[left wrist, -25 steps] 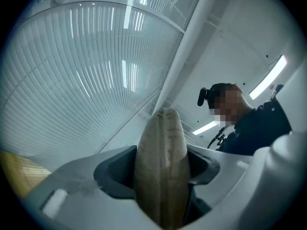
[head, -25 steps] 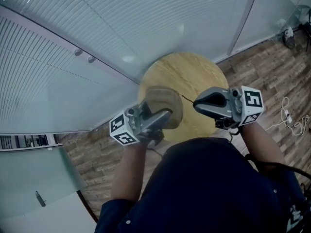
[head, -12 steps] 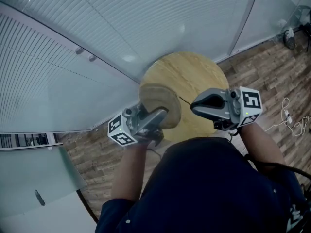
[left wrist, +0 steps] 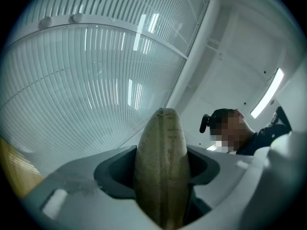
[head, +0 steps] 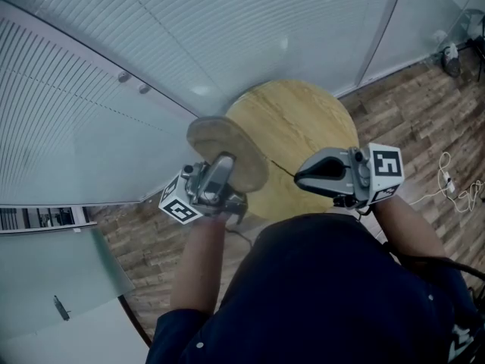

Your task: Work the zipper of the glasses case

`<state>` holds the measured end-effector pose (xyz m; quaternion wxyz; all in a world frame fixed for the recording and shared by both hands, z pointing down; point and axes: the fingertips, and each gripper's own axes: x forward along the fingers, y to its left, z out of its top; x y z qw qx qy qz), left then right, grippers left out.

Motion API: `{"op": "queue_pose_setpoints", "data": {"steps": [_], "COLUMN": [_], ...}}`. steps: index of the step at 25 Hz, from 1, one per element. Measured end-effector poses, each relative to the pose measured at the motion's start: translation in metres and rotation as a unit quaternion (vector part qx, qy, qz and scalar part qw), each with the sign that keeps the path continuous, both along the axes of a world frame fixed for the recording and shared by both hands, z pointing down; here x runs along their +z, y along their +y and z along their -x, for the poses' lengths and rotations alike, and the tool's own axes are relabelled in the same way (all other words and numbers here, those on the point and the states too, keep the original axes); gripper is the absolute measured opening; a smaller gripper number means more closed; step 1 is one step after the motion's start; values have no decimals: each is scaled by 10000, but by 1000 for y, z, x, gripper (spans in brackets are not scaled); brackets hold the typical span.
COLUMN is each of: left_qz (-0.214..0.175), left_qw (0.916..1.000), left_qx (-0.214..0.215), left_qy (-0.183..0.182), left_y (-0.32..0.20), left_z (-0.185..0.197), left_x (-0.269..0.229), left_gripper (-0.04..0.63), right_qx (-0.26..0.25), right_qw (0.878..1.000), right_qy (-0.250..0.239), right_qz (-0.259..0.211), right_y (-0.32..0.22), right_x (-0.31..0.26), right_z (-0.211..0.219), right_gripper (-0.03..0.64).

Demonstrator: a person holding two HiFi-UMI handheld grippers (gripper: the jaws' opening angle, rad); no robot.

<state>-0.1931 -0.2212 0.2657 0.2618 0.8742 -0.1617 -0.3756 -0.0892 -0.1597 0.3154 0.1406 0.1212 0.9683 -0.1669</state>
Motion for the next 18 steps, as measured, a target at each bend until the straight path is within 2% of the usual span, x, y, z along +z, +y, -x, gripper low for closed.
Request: {"op": "queue_pose_setpoints", "data": {"steps": [1, 5, 9, 15, 17, 18], "left_qz": [26, 209, 377, 727, 781, 795], "left_qw": [9999, 9954, 9937, 9880, 9871, 9858], "left_qx": [-12, -225, -235, -258, -246, -252], "left_qy": [98, 904, 1025, 1335, 1379, 1459], "left_y": [-2, -18, -32, -50, -51, -52], "left_z": [4, 34, 30, 29, 29, 30], "left_x": [-3, -15, -17, -20, -20, -21], "left_gripper": [291, 293, 293, 293, 293, 293], "right_qx": [-7, -84, -106, -180, -243, -328], "right_qw": [10000, 9995, 9982, 9894, 9823, 9758], "right_qy": [18, 252, 456, 844, 1147, 1465], "right_qz": [-9, -169, -369, -1169, -1462, -1589], "right_y": [0, 5, 6, 11, 15, 19], "right_x": [0, 5, 11, 13, 20, 30], "right_z": [4, 22, 27, 45, 50, 53], "right_gripper": [8, 8, 8, 8, 8, 8]}}
